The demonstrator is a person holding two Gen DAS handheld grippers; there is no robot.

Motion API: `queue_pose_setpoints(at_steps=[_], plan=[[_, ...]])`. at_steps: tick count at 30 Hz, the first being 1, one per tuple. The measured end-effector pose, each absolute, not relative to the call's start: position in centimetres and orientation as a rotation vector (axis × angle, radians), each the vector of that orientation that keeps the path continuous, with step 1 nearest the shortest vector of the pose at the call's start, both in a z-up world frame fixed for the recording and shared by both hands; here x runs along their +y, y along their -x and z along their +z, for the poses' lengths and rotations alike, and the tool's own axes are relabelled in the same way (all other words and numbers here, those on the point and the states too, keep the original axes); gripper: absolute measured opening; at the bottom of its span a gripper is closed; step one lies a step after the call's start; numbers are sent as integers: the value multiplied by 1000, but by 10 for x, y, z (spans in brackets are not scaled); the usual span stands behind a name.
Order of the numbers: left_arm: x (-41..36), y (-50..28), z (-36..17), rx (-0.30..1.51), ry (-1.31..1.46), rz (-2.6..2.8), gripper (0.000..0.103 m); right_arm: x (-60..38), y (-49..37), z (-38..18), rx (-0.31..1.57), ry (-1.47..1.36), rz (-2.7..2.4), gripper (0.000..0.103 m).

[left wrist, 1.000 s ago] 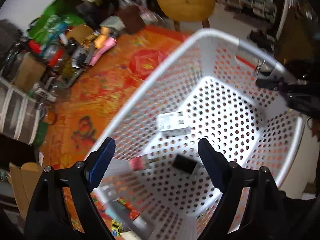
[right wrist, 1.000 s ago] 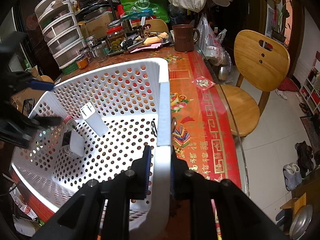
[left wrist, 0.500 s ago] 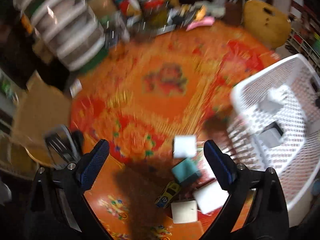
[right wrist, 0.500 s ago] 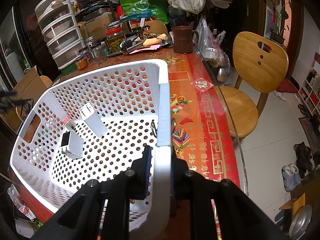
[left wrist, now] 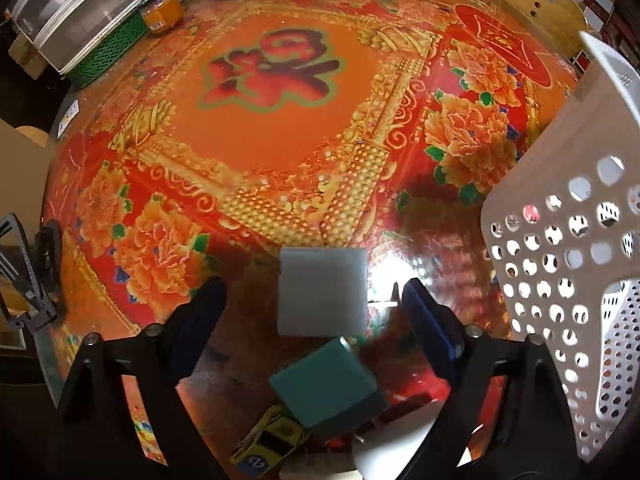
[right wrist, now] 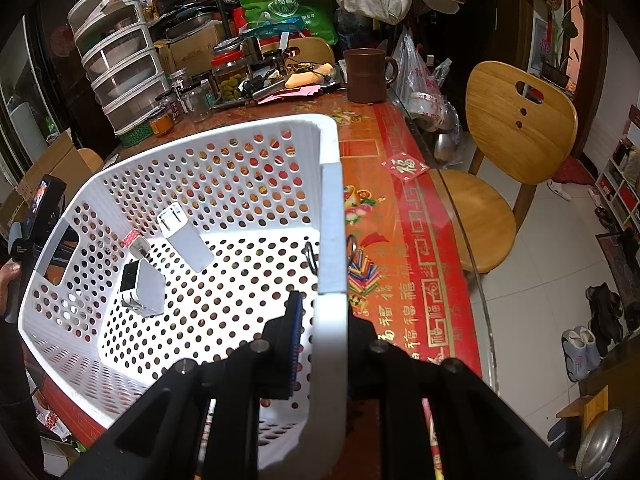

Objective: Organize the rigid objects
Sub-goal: 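Return the left tool to the chargers and grasp a white cube charger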

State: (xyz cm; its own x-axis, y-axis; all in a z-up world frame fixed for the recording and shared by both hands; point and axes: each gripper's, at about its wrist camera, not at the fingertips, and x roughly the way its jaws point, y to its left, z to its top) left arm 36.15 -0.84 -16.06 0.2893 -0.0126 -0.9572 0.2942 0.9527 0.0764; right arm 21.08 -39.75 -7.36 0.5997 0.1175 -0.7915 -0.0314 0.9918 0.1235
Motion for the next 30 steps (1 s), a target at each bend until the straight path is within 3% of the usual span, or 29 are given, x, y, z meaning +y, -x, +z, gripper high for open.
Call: queue_pose_setpoints(at_steps=[6, 22, 30], plan=[[-13, -363, -158, 1263, -209, -241, 54, -397, -211, -74, 925, -99, 87, 14], [14, -348, -119, 1159, -172, -205, 54, -397, -211, -72, 922, -106, 92, 14], [8, -312, -54, 1003, -209, -209, 54, -397, -210, -73, 921, -107, 94, 14]])
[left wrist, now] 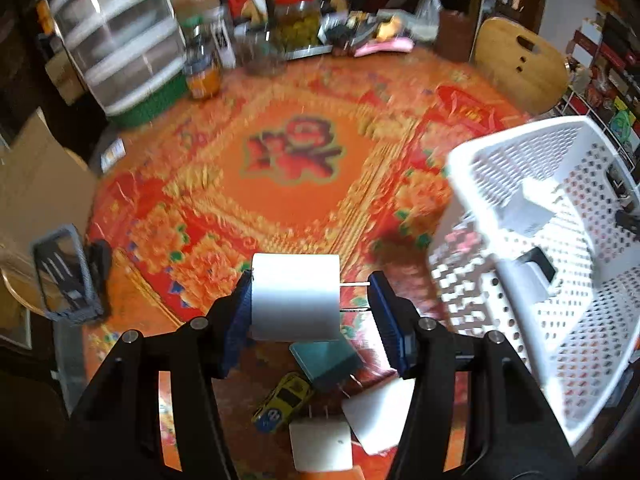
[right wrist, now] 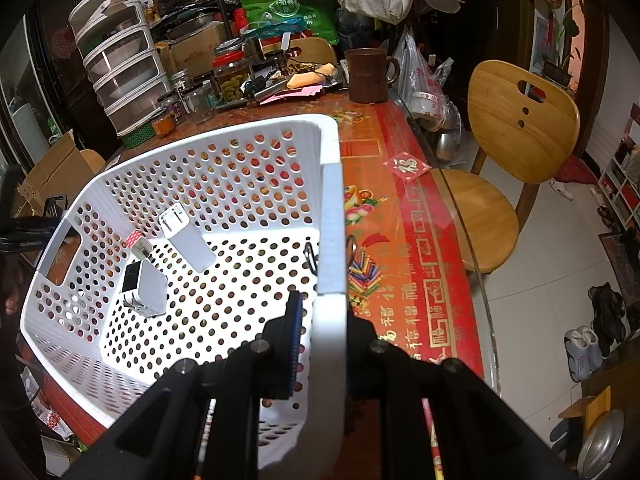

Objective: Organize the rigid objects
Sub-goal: 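Return the left tool to the chargers and grasp a white cube charger, then carry the white cube charger over the basket and open the left tool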

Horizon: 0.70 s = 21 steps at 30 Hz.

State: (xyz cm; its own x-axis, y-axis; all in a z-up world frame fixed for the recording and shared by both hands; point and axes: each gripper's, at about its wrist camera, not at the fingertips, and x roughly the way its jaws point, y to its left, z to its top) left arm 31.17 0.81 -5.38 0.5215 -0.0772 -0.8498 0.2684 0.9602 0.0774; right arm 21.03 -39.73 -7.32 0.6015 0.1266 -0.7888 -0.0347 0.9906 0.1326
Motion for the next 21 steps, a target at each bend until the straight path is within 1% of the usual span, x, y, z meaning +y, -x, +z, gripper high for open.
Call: queue_pose_setpoints(at_steps=[7, 12, 16, 21], plan=[[-23, -274, 13, 873, -265, -277, 54, -398, -210, -74, 921, -108, 95, 14], [-64, -252, 38, 846, -303, -387, 54, -398, -210, -75, 921, -109, 94, 14], [-108, -245, 29, 893, -373, -471, 54, -398, -210, -75, 921, -108, 95, 14], [-156, -247, -7, 1041, -481, -514, 54, -398, -210, -75, 921, -106, 95, 14]])
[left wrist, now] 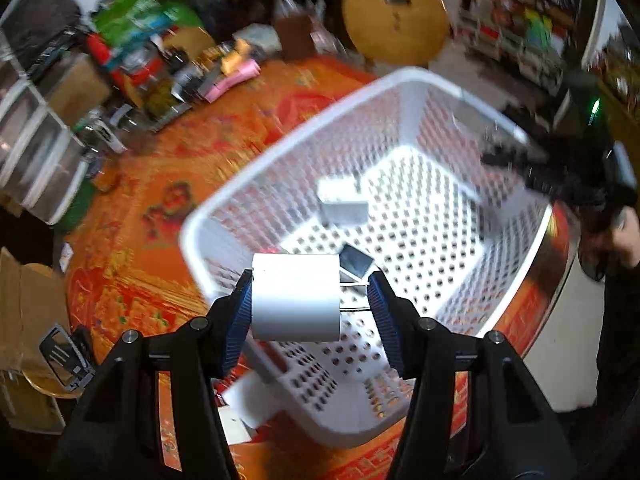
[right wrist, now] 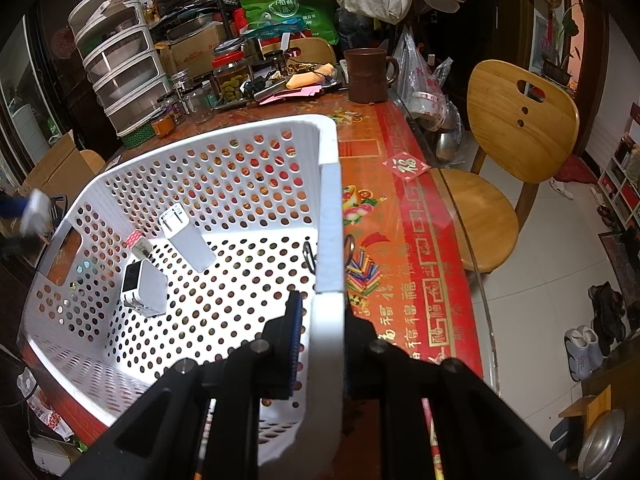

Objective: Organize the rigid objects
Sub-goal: 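Carry the white cube charger over the basket and open the left tool, then move the left tool to the table and grasp the teal charger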

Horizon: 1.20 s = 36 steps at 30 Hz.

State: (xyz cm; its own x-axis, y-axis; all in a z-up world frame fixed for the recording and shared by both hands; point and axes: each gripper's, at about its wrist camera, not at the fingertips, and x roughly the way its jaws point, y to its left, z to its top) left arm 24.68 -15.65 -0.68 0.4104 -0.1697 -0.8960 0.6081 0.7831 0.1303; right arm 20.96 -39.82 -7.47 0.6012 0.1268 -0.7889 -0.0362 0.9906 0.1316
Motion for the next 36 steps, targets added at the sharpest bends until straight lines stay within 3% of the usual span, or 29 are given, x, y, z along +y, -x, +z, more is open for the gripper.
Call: queue_pose_setpoints(at_steps=[10, 29, 36], plan=[[-173, -250, -63, 1158, -569, -514, 54, -402, -206, -73, 914, -115, 98, 14], [-165, -263, -79, 1218, -534, -511, 54, -403, -205, -74, 918, -111, 94, 14], [-162, -263, -67, 1155, -549, -483, 82, -400, -206, -76, 924, -106, 92, 14]])
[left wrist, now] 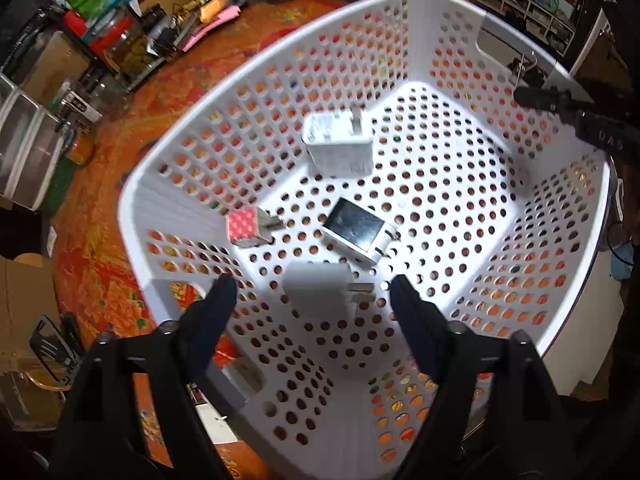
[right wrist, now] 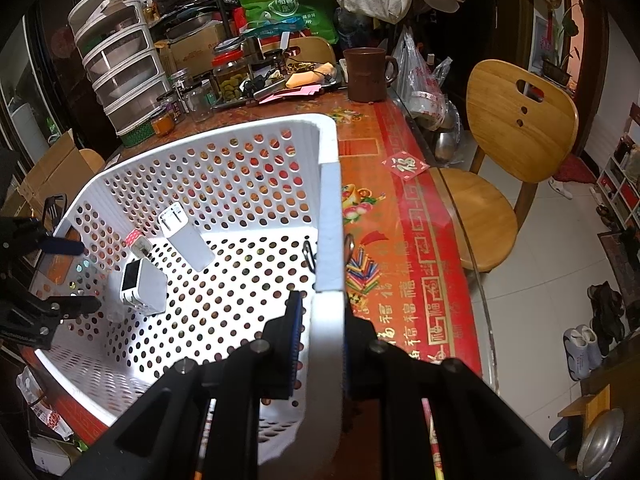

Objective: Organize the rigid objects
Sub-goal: 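Move the left tool to the table and grasp the teal charger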

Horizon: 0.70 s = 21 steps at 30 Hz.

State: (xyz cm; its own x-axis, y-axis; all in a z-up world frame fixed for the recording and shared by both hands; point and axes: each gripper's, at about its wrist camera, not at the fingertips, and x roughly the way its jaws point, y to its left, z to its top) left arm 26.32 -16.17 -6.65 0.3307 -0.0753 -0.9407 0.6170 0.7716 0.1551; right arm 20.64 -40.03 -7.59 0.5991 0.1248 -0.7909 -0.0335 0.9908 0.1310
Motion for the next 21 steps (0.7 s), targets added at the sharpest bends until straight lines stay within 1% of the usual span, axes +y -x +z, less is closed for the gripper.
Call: queue_pose_setpoints(at_steps=[2, 5, 7, 8, 11, 13, 15, 17, 21], plan=[[-159, -261, -58, 1133, -538, -501, 89, -401, -207, -76, 925, -110, 90, 14], [-151, -254, -37, 1075, -521, -498, 90, -401, -208, -75, 926, -107, 88, 14], [-134, -250, -15, 1021, -487, -466, 95, -401, -208, -75, 926, -107, 88, 14], [-125, -248, -7, 1006, -466, -454, 99, -402, -208, -75, 926, -107, 88, 14], [-81, -248, 20, 959, -370, -395, 101, -401, -208, -75, 926, -106, 88, 14], [-51, -248, 29, 940, -329, -345, 102, -402, -209, -75, 926, -105, 87, 14], [-22, -250, 29, 933, -316, -268, 102, -402, -209, -75, 925, -105, 89, 14], [8, -257, 18, 966, -280, -214, 102, -403, -208, -74, 924, -106, 89, 14], [47, -286, -42, 1112, -202, -148, 102, -402, -206, -73, 919, -109, 90, 14]])
